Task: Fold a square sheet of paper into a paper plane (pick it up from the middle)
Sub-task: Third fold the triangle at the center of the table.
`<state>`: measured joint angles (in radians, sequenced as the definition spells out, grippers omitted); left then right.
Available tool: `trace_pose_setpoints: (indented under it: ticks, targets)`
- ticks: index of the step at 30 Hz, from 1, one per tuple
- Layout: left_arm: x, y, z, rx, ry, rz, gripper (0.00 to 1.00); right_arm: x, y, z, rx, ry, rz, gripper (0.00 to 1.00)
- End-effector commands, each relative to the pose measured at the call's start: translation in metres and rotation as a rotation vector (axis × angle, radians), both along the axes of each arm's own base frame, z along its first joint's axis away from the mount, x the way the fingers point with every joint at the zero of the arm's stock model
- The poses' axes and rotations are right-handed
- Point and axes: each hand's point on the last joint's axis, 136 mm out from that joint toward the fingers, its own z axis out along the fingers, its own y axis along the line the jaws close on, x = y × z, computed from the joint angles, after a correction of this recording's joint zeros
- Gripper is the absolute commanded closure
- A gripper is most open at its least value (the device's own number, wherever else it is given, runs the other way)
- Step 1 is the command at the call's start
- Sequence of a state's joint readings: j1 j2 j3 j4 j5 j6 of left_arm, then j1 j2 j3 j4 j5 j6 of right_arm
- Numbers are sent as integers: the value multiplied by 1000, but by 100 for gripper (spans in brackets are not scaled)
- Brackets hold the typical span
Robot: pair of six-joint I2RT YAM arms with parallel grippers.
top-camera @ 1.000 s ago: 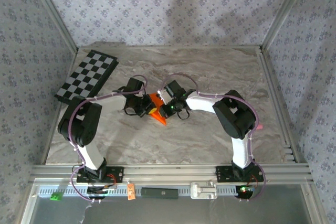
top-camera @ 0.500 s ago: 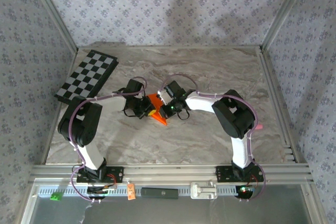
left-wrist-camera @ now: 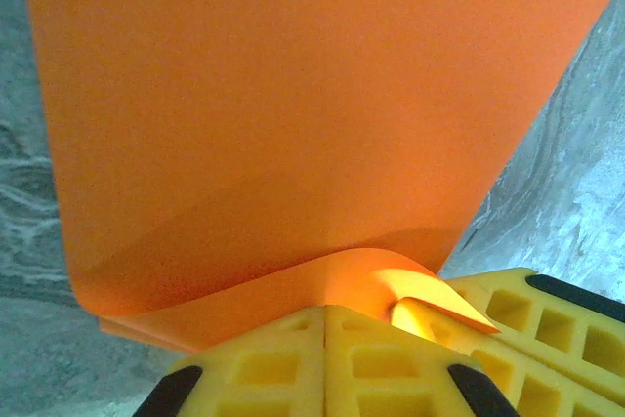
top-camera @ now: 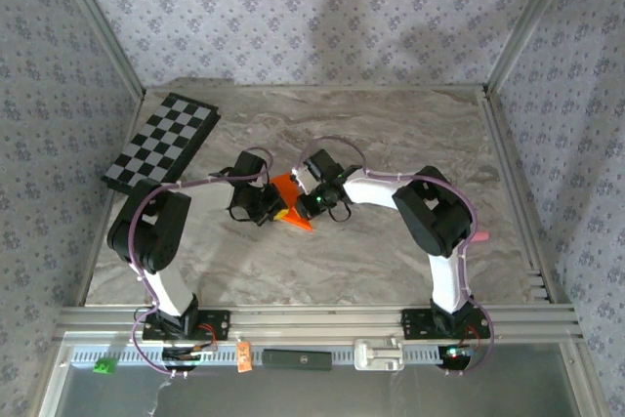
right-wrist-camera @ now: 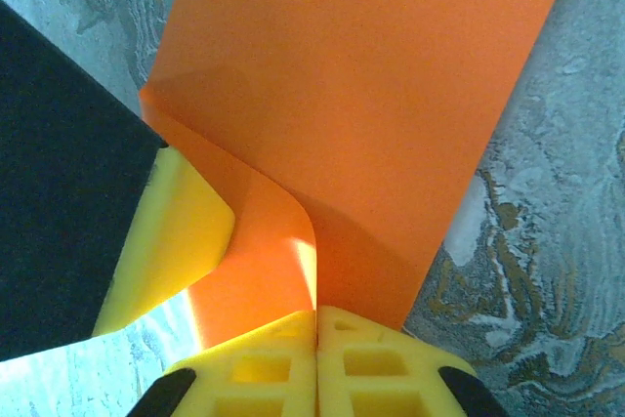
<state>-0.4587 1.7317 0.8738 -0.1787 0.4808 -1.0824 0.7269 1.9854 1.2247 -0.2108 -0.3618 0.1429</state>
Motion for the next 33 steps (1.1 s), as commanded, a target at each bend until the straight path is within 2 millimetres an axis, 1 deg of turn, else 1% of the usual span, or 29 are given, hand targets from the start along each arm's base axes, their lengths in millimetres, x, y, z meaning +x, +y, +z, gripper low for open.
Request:
trace_pose_setpoints:
  ticks: [1, 12, 18, 22, 29, 33]
  targets:
    - [-5, 2, -2, 16, -2, -9, 93, -1, -7, -14, -59, 35, -26, 92]
    - [-8, 5, -8, 31, 7, -6, 93, 0, -9, -18, -79, 48, -41, 91]
    - [-9, 7, -12, 43, 12, -3, 93, 0, -8, -16, -77, 52, -46, 90]
    - [-10, 10, -16, 58, 21, 2, 94, 5, -3, -3, -46, 54, -59, 88]
    - [-14, 16, -24, 92, 36, 9, 94, 18, 7, 30, 27, 51, -88, 84]
    - [-15, 19, -28, 106, 43, 14, 95, 23, 5, 50, 64, 49, -127, 80]
